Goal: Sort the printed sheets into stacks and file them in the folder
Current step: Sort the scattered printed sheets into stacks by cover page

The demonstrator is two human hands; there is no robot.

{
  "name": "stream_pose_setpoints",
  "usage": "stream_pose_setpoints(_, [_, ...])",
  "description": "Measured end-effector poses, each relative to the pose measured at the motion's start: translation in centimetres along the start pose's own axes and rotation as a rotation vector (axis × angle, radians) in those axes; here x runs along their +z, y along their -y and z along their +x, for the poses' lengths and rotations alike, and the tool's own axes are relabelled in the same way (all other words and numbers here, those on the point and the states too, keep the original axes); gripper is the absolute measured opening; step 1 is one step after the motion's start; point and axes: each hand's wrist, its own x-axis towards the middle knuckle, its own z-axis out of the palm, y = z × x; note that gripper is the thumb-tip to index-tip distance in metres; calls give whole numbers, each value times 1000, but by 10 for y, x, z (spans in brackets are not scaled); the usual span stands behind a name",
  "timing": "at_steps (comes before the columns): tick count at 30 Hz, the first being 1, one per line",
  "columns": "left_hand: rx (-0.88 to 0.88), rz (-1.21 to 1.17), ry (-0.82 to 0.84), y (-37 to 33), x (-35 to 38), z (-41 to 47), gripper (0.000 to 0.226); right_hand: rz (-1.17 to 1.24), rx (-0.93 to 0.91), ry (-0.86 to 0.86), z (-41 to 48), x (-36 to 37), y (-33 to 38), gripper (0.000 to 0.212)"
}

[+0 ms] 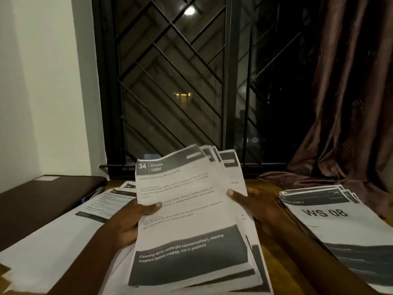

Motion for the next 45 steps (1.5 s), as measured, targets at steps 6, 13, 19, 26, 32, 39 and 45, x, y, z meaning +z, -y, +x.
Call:
stream_pose_setpoints(6, [37, -47, -39, -10, -16, 2, 77, -83, -44, -229, 17, -11, -4, 14])
stream_pose_setpoints(13, [99, -92, -29, -20, -41, -6, 44, -320, -150, -494, 24, -58, 5, 19])
stream_pose_setpoints(19, [74, -38, -58, -18, -42, 0, 112, -314, -131, -483, 30, -63, -3, 15])
stream_pose_setpoints(26, [84, -12, -71, -12, -34, 2, 104, -1118, 77, -254, 31, -59, -31, 40])
stream_pose_setpoints(32, [86, -5, -44, -8, -25, 5, 108, -524, -93, -159, 0, -17, 0, 44])
stream_pose_setpoints(39, [89, -4, 26, -9, -21, 2, 103, -27, 53, 115, -12, 21, 4, 15])
stream_pose_setpoints(45, [84, 20, -35, -8, -23, 4, 103, -97, -79, -173, 0, -6, 2, 15])
